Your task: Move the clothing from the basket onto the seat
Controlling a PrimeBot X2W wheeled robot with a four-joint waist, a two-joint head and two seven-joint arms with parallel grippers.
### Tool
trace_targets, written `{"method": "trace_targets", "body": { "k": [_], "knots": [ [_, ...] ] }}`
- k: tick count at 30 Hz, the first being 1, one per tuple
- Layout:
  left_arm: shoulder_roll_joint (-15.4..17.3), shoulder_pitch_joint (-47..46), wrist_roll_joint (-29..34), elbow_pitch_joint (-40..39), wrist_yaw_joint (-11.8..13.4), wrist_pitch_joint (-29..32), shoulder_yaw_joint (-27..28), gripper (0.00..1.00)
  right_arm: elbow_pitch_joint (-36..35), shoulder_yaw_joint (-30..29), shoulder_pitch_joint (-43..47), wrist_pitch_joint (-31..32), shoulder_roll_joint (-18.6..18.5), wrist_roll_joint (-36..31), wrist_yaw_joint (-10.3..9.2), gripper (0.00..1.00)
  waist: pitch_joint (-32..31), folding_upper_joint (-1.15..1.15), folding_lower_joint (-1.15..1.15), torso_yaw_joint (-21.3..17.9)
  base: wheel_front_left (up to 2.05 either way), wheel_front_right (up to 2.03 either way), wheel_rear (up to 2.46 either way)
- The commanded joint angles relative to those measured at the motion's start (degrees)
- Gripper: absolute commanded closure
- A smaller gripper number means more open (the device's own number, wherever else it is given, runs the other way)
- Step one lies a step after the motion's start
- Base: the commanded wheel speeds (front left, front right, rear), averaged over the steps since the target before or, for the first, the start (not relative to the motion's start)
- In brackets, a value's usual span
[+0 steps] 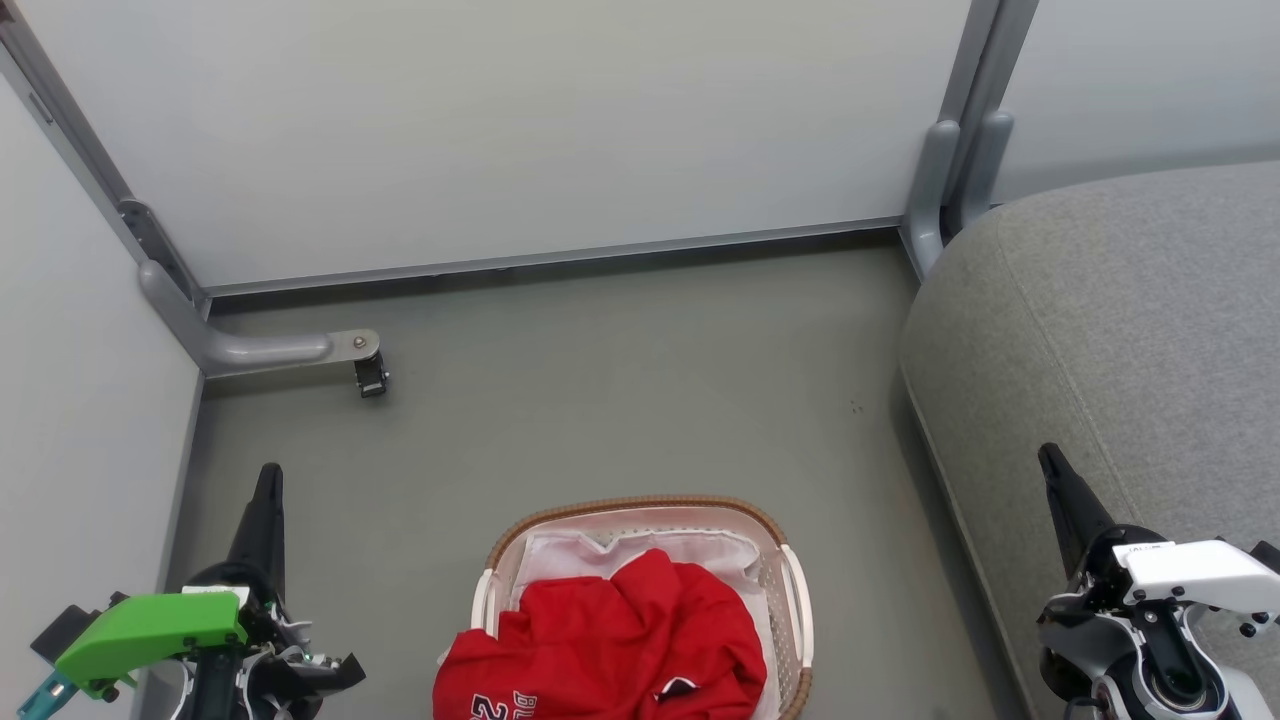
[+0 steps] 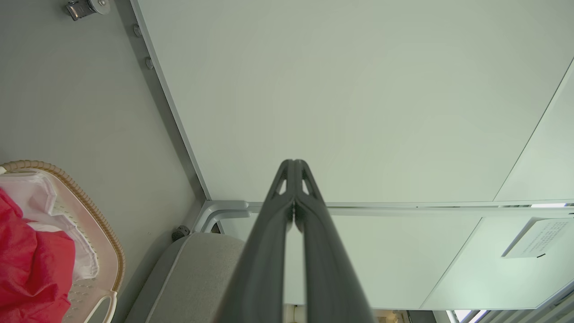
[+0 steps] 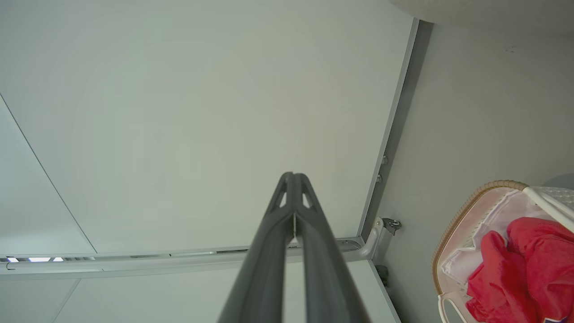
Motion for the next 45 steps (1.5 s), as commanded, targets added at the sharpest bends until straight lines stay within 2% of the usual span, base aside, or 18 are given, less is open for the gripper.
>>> {"method": "trace_targets", "body": {
  "k": [1, 45],
  "knots": [
    [0.4, -0.7, -0.2, -0.1, -0.3, 0.1, 0.1, 1.0, -0.2, 0.0, 0.7, 0.1, -0.4, 0.2, -0.02, 1.0, 0.0, 0.0, 0.0, 0.0, 0.0, 0.0, 0.0],
    [0.4, -0.7, -0.2, -0.1, -0.3, 0.1, 0.1, 1.0, -0.2, 0.0, 0.7, 0.1, -0.4, 0.2, -0.02, 1.0, 0.0, 0.0, 0.0, 0.0, 0.0, 0.0, 0.0]
  ]
}}
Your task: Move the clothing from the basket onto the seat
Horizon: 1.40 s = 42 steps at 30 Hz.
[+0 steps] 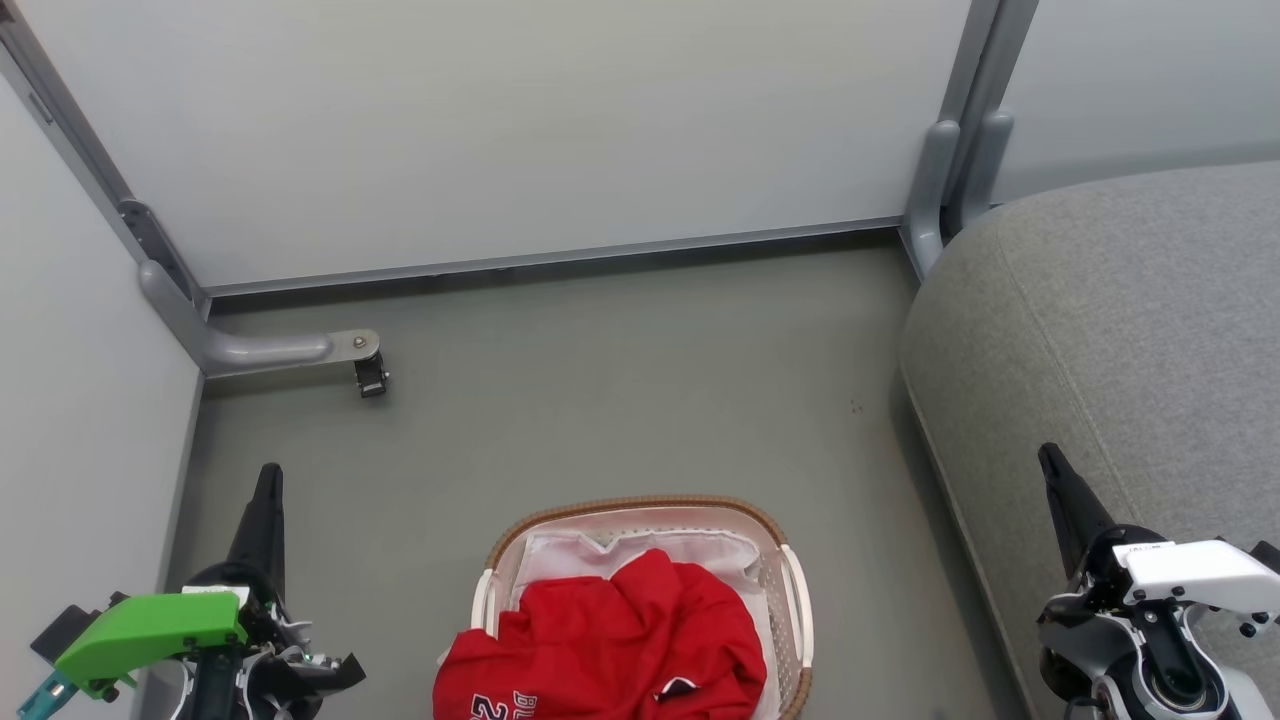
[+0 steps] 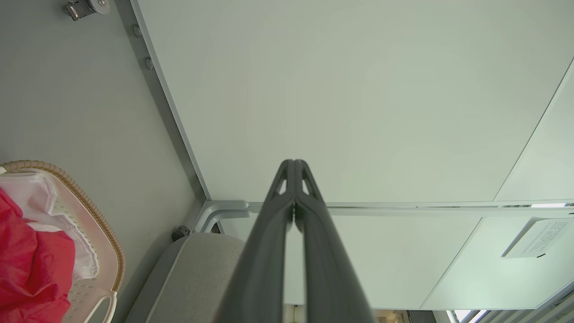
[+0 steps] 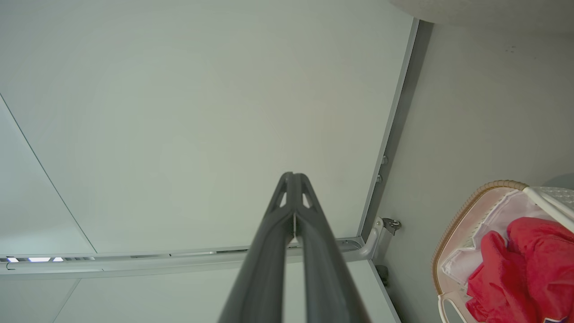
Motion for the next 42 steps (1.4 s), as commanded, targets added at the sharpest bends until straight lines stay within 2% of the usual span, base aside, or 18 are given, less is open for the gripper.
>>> {"method": "trace_targets", "body": {
  "k": [1, 8, 9, 15, 22, 42],
  "knots": [
    [0.4, -0.7, -0.2, -0.1, -0.3, 0.1, 0.1, 1.0, -0.2, 0.0, 0.7, 0.1, -0.4, 0.2, -0.02, 1.0, 0.0, 0.0, 0.0, 0.0, 0.0, 0.0, 0.0],
    [0.5, -0.7, -0.1, -0.1, -0.3, 0.1, 0.1, 1.0, -0.2, 0.0, 0.7, 0.1, -0.4, 0.2, -0.02, 1.0, 0.0, 0.0, 0.0, 0.0, 0.0, 0.0, 0.0],
    [0.0, 0.0, 0.0, 0.0, 0.0, 0.0, 0.0, 0.0, 0.0, 0.0, 0.0, 0.0, 0.0, 0.0, 0.0, 0.0, 0.0, 0.0, 0.0, 0.0, 0.0, 0.0, 0.0],
    [-0.2, 0.7, 0.9, 1.7, 0.1, -0.9, -0.3, 0.0, 1.3, 0.5, 0.2, -0.6, 0.2, -0.7, -0.01, 0.0, 0.1, 0.0, 0.0, 0.0, 0.0, 0.0, 0.0],
    [0.4, 0.4, 7.2, 2.2, 0.1, -2.9, -0.7, 0.0, 1.7, 2.8, -0.9, -2.9, -1.2, -4.3, -0.01, 0.0, 0.3, 0.0, 0.0, 0.0, 0.0, 0.0, 0.0],
    [1.1, -0.4, 32.0, 2.9, 0.0, -7.8, -1.8, 0.0, 2.3, 3.2, -3.3, -7.8, -1.9, -26.9, -0.01, 0.0, 1.1, 0.0, 0.0, 0.2, 0.0, 0.0, 0.0]
  ]
}}
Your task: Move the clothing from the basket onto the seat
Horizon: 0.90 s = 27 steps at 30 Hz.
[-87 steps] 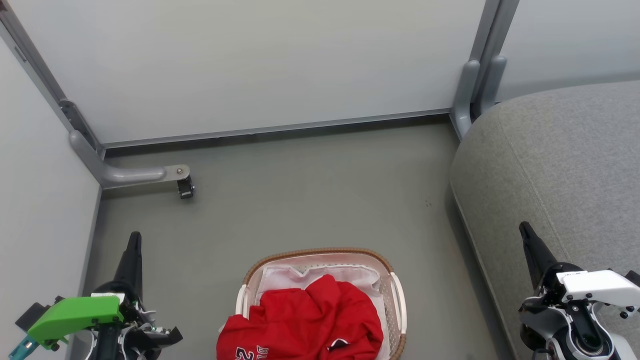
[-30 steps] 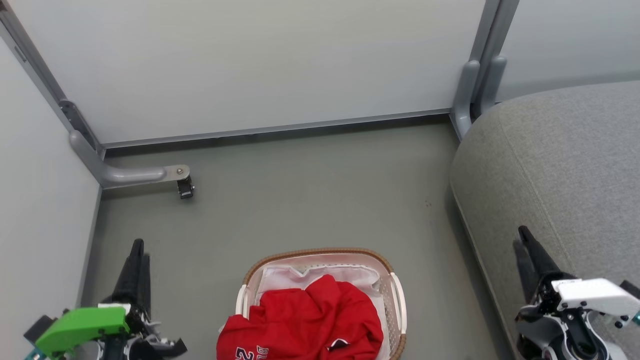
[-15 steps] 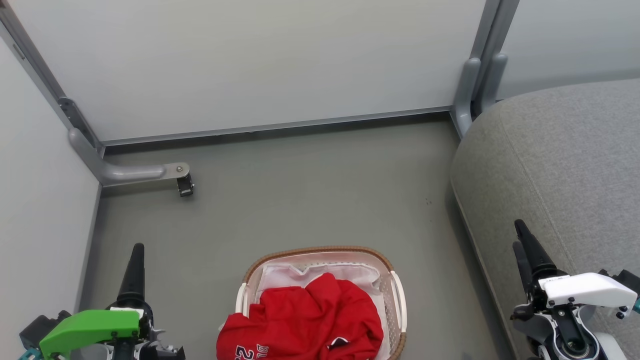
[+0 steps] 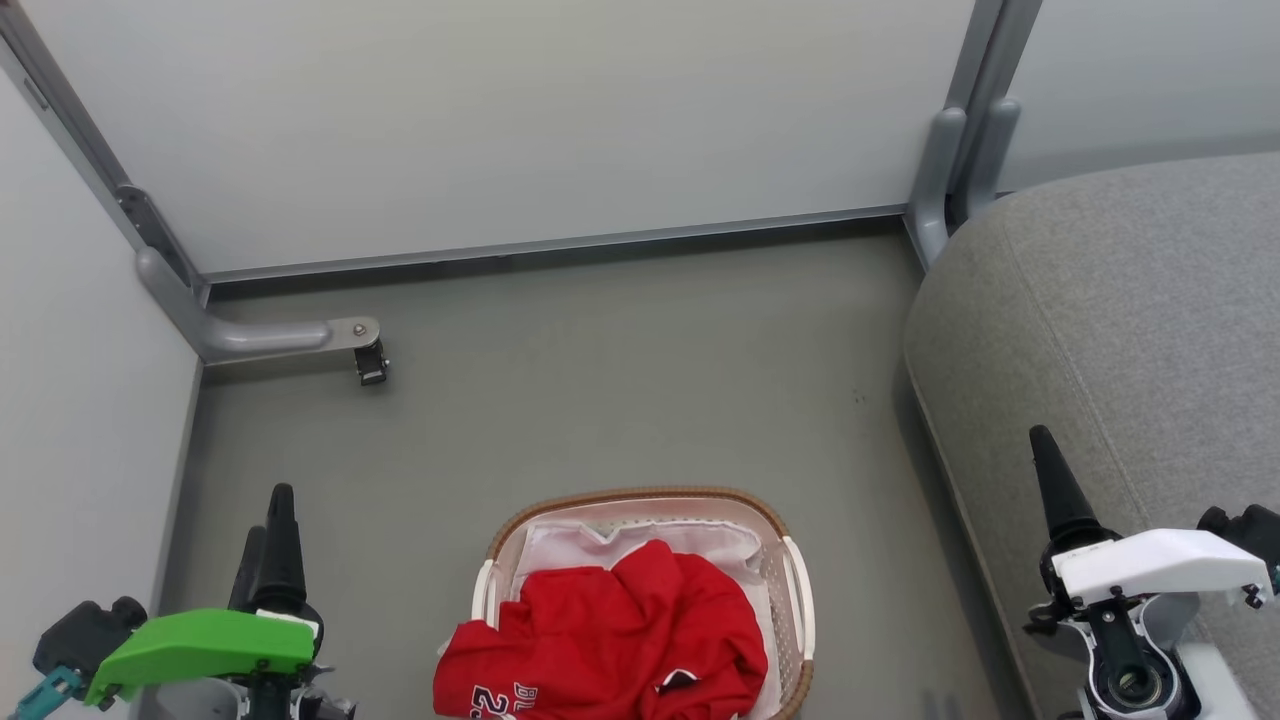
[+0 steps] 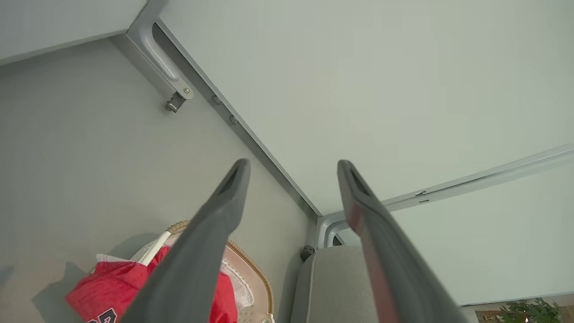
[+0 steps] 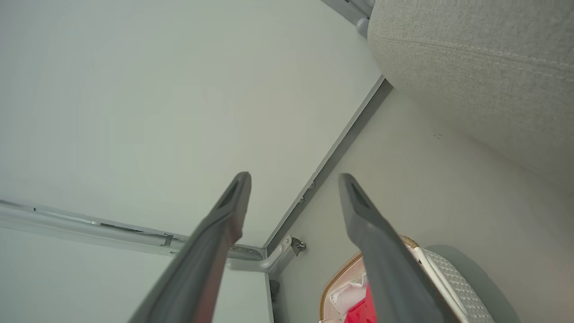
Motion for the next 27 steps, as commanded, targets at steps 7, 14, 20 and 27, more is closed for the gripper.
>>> {"method": "trace_targets", "body": {
  "k": [7, 14, 20, 27],
  "knots": [
    [1.0, -2.1, 8.9, 0.0, -0.1, -2.0, -0.7, 0.0, -0.5, 1.9, -2.5, -2.0, -1.0, -8.5, 0.01, 0.0, 0.3, 0.0, 0.0, 0.1, 0.0, 0.0, 0.0],
    [1.4, -1.9, 15.3, 0.0, 0.3, -3.4, -1.6, 0.0, 0.2, 3.7, -3.5, -3.4, -1.5, -15.3, 0.01, 0.0, 0.6, 0.0, 0.0, 0.0, 0.0, 0.0, 0.0],
    [1.8, -2.2, 20.0, 0.8, 0.7, -4.5, -2.1, 0.0, 0.7, 5.2, -4.4, -4.5, -2.1, -20.2, 0.02, 0.0, 1.1, 0.0, 0.0, 0.0, 0.0, 0.0, 0.0],
    [2.2, -2.4, 25.3, 1.5, 1.4, -5.7, -3.0, 0.0, 1.3, 6.3, -5.0, -5.8, -2.4, -25.8, 0.02, 0.0, 1.4, 0.0, 0.0, 0.0, 0.0, 0.0, 0.0]
  ]
}}
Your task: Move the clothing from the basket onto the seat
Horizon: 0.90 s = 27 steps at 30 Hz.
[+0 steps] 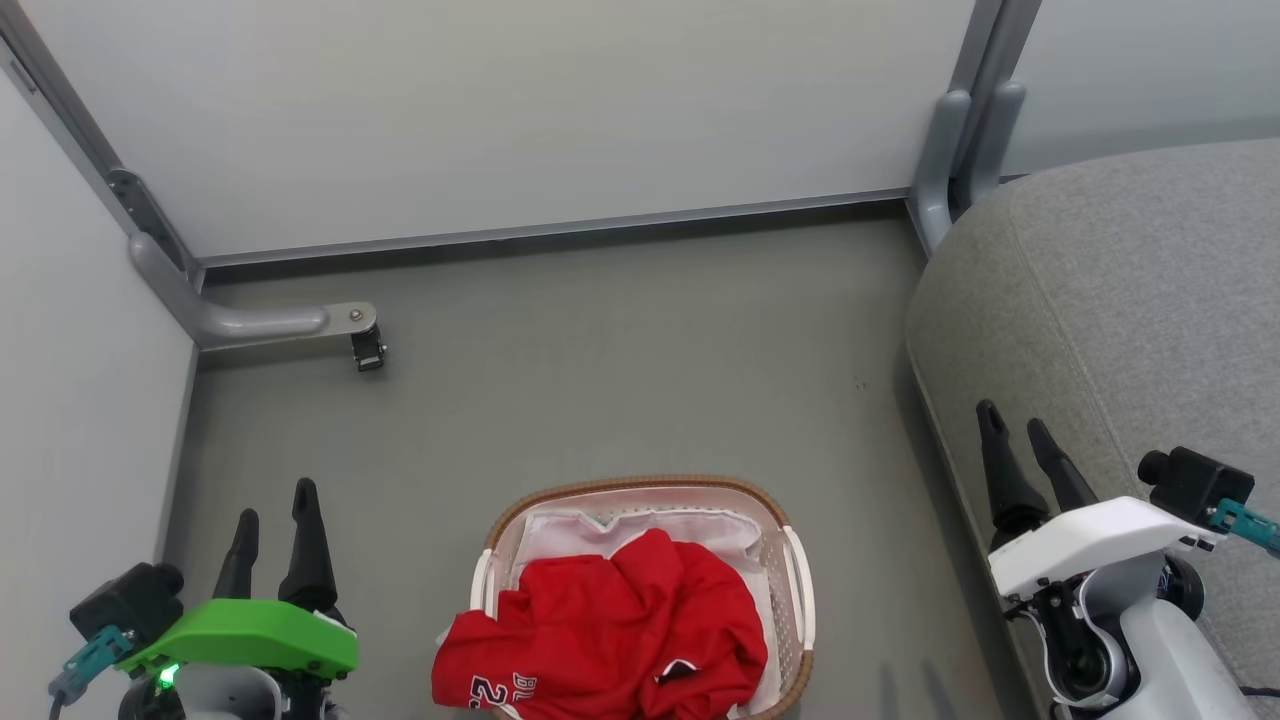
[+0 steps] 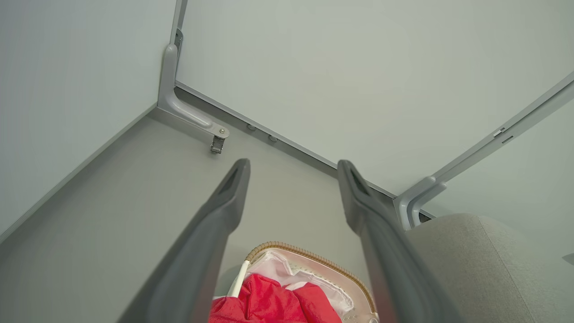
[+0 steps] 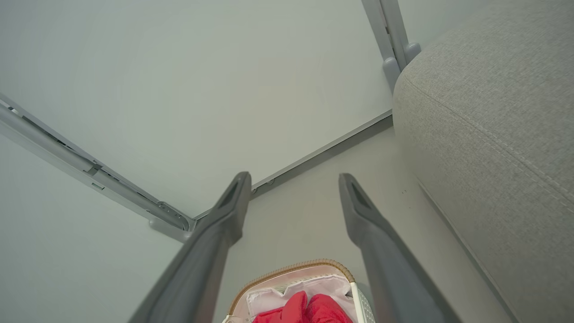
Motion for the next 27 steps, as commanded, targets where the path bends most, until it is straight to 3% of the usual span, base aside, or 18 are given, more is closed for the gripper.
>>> {"method": "trace_targets", "body": {
  "k": [1, 27],
  "knots": [
    [0.8, -1.4, 2.2, -0.1, 0.3, -0.6, -0.2, 0.0, -0.3, 0.2, -1.5, -0.7, -0.5, -2.1, 0.02, 0.0, 0.0, 0.0, 0.0, 0.0, 0.0, 0.0, 0.0],
    [1.5, -1.0, 17.2, -0.3, 3.7, -4.4, -3.4, 0.0, 2.0, 1.8, -2.1, -4.6, -0.5, -20.6, 0.02, 0.0, 1.6, 0.0, 0.0, -0.2, 0.0, 0.0, 0.0]
  ]
}}
